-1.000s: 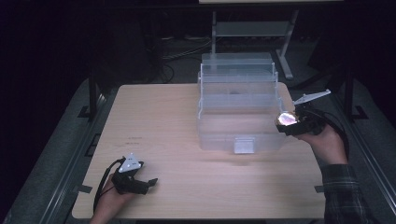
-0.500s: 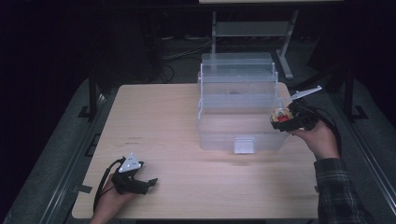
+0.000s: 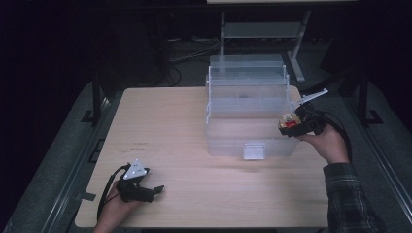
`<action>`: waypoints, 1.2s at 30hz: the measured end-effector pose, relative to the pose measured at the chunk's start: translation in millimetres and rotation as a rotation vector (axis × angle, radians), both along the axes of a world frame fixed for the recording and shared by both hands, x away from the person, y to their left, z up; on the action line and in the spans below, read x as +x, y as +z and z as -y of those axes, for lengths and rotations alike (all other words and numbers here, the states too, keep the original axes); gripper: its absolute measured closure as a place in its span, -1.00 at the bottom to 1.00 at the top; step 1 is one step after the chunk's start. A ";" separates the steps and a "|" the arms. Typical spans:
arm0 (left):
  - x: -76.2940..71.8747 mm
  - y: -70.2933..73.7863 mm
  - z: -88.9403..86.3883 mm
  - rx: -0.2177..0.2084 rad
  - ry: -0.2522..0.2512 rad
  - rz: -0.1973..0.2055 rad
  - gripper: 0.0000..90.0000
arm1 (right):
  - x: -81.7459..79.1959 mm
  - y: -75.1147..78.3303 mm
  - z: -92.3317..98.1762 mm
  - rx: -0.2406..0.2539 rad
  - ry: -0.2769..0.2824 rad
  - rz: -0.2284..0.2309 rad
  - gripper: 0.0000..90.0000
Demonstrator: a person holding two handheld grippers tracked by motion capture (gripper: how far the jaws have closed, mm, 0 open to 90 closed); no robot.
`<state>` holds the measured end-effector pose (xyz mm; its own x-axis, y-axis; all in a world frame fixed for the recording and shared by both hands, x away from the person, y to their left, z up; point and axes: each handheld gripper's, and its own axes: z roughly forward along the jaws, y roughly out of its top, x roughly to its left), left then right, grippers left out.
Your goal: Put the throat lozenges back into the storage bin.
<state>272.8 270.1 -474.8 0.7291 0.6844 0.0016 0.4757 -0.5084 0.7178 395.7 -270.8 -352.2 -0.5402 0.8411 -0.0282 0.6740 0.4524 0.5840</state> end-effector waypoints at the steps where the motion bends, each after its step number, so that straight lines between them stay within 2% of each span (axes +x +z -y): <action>1: 0.0 0.0 0.0 0.000 0.000 0.000 -0.75 | 0.4 -0.7 0.0 0.000 0.001 -0.002 -0.57; 6: -0.2 0.0 -0.1 0.001 0.000 0.001 -0.75 | 0.9 -2.8 -0.2 -0.015 0.000 -0.009 -0.58; 16: -0.7 0.0 -0.1 0.000 0.002 0.000 -0.75 | -0.4 -1.5 3.6 -0.001 -0.015 -0.001 -0.59; 25: -1.3 0.1 -0.1 0.000 0.006 -0.001 -0.75 | -11.6 5.6 12.9 0.029 -0.019 0.024 -0.59; 36: -1.6 0.1 -0.3 0.002 0.007 0.000 -0.75 | -27.7 0.7 21.5 0.045 -0.009 0.038 -0.71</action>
<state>271.2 270.3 -474.7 0.7240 0.6898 0.0026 0.4796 -0.5060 0.7169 368.1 -292.3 -351.5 -0.5319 0.8467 -0.0108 0.6548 0.4194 0.6288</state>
